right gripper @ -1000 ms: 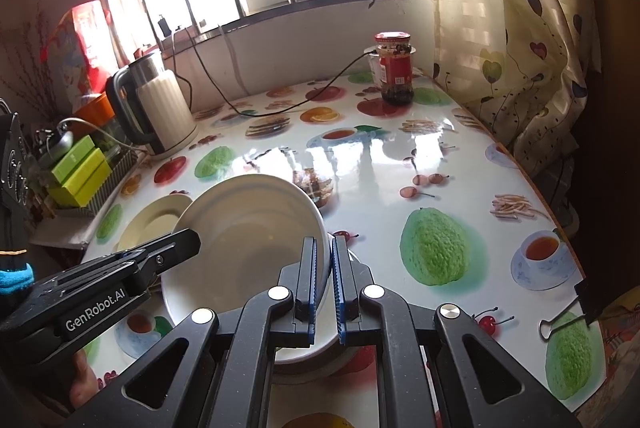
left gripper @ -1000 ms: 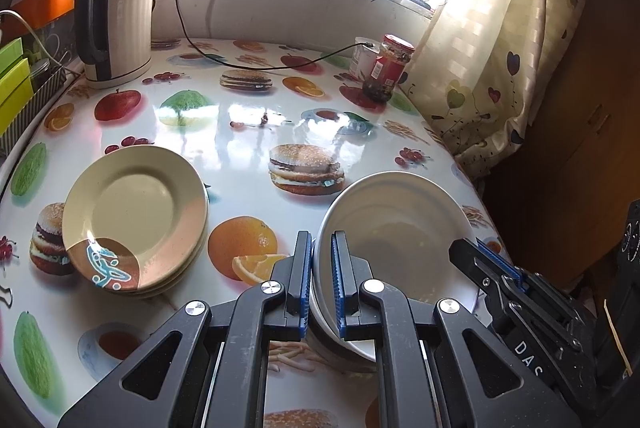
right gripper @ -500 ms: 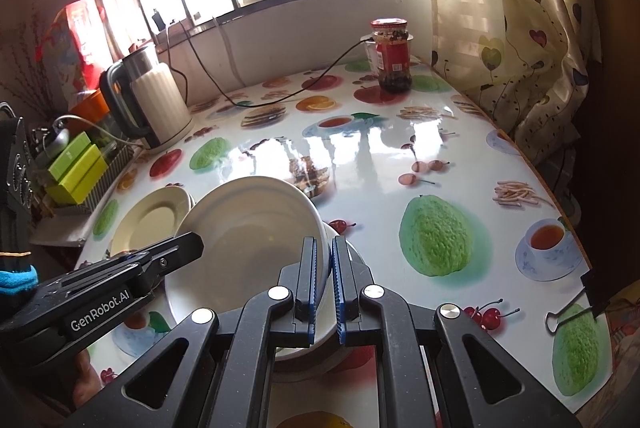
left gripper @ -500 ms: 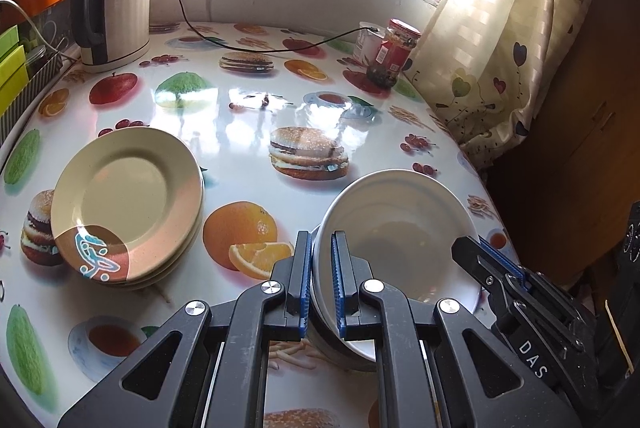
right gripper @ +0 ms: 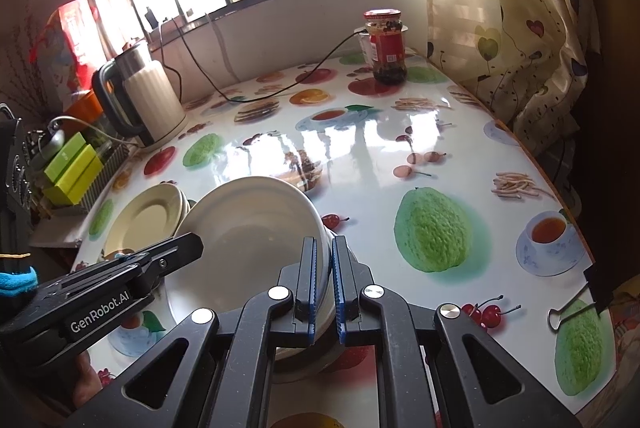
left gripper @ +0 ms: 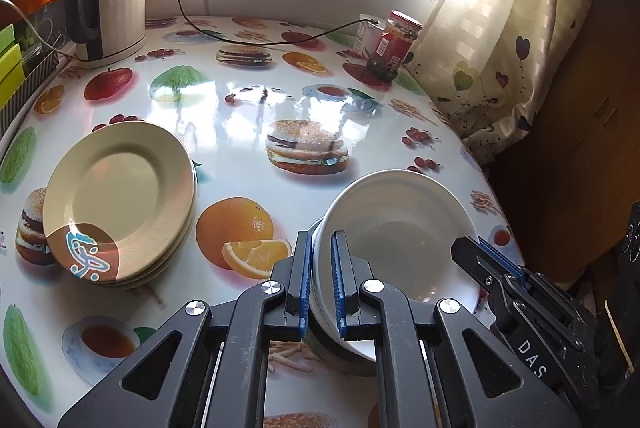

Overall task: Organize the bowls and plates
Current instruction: 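Lower the blue-striped bowl into the steel bowl with both grippers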

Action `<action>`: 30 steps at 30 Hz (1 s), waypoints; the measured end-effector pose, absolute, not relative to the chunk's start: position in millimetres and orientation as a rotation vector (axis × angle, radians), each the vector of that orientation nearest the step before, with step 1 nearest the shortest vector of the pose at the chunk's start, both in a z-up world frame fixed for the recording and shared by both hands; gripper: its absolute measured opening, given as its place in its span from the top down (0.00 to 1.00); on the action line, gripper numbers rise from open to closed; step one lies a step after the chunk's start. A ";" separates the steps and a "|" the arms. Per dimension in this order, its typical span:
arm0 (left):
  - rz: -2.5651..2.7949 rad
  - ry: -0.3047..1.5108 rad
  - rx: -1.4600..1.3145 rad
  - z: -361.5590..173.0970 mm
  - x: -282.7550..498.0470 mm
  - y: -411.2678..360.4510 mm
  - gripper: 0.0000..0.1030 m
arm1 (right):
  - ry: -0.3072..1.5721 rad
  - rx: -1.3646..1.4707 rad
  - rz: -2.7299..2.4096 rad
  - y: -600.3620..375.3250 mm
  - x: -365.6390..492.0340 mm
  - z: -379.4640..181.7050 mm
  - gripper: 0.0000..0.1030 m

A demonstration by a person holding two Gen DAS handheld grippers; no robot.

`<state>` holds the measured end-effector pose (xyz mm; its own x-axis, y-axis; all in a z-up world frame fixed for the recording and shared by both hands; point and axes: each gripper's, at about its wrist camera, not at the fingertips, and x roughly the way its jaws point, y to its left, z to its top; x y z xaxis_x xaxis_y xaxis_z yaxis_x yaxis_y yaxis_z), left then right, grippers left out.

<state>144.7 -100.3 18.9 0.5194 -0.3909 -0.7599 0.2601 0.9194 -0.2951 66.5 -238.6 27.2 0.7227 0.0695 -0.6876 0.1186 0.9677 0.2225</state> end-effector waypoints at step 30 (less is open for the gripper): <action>-0.413 0.947 -0.196 21.7 145.5 -97.4 0.90 | 0.776 0.283 -0.020 -242.4 69.2 22.5 0.84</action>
